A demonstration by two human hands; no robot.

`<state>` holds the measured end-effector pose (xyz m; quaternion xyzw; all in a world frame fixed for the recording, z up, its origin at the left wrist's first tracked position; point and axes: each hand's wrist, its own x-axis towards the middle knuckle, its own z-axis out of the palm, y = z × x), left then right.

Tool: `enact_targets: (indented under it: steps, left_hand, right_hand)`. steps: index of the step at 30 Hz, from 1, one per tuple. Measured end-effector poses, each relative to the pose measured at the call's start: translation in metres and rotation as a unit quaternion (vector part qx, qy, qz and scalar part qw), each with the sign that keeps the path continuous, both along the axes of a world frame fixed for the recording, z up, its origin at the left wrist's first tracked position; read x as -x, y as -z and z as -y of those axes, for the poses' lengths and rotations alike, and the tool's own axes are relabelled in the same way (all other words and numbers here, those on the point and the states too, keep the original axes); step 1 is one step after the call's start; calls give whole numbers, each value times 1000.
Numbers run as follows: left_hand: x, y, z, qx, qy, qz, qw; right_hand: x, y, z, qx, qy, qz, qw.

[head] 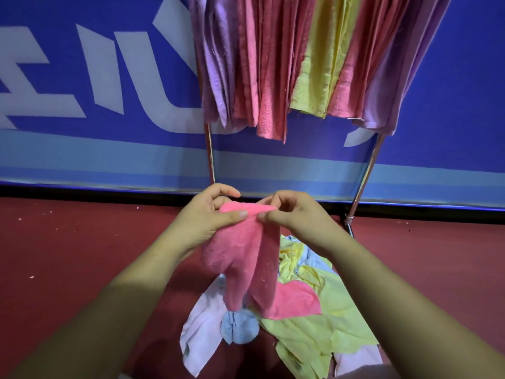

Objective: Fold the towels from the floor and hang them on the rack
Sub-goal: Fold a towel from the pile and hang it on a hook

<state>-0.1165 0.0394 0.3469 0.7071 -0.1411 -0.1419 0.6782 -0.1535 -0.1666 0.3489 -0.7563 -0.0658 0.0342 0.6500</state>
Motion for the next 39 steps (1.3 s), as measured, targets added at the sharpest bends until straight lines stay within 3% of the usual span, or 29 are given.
enact_targets:
  steps: [4,10,13,17,19,22,25,31,34,39]
  left_hand:
    - [-13,1,-14,-106,5,81,991]
    - [-10,-3,-8,-129,20,146,981]
    - [-9,-2,-7,-164,37,156,973]
    - [-28,15,-27,-353,87,187,913]
    - [-33,19,-33,-307,64,142,939]
    - [-29,12,-24,-94,-16,64,993]
    - [-20,7,-5,13,-39,3,999]
    - [-12,9,10,-30,43,50,997]
    - [-13,16,11,-108,58,91,988]
    - [-14,19,9,-128,95,69,985]
  right_hand:
    - [-9,3,3,-58,35,-11,998]
    - [-10,8,-3,-68,-23,-87,994]
    - [-9,4,-5,-32,-59,-73,995]
    - [-17,1,12,-54,53,-21,997]
    - [-22,3,25,-90,122,-12,988]
    - [-21,9,34,-6,143,-12,990]
    - [-16,14,27,62,107,-23,992]
    - [-7,5,7,-72,-18,-67,995]
    - [-5,7,1,-37,-40,-45,998]
    - [-9,14,-1,-1,-15,-11,1000]
